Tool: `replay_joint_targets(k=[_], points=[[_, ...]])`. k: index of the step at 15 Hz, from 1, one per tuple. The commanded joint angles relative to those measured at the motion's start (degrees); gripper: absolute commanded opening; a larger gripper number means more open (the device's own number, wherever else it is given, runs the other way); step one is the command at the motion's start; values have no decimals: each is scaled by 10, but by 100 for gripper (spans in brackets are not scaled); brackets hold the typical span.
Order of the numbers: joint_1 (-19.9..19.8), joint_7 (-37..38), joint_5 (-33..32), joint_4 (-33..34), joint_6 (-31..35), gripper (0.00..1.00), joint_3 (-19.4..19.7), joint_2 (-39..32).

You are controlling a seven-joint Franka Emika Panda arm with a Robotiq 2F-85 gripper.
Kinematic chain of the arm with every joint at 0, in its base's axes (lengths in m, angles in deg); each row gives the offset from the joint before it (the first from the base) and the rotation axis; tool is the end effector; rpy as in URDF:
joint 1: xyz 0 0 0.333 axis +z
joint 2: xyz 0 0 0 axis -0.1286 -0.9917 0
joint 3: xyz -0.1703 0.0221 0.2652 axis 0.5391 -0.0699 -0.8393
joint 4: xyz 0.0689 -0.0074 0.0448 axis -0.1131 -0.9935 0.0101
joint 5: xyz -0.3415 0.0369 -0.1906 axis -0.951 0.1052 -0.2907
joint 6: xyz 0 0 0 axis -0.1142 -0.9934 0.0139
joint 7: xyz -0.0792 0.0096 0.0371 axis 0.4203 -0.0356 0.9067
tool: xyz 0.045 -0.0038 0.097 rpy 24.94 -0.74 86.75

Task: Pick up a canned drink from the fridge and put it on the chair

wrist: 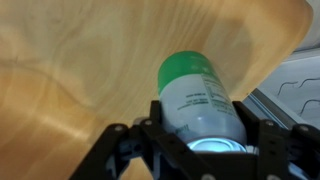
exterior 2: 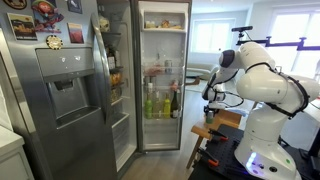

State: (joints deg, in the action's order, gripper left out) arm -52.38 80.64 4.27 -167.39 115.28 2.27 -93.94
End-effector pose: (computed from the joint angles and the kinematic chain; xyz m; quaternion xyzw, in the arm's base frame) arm 0.3177 -0.5787 0.0113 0.8686 -0.4891 0.0689 0.0389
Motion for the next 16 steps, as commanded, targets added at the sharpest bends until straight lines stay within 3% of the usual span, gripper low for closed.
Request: replay_joint_targets(k=[1, 14, 15, 16], points=[[16, 20, 16, 40, -24, 47, 21, -27], [16, 20, 15, 80, -12, 49, 33, -67], [16, 20, 15, 81, -11, 93, 33, -68], [17, 20, 15, 82, -11, 95, 33, -69]])
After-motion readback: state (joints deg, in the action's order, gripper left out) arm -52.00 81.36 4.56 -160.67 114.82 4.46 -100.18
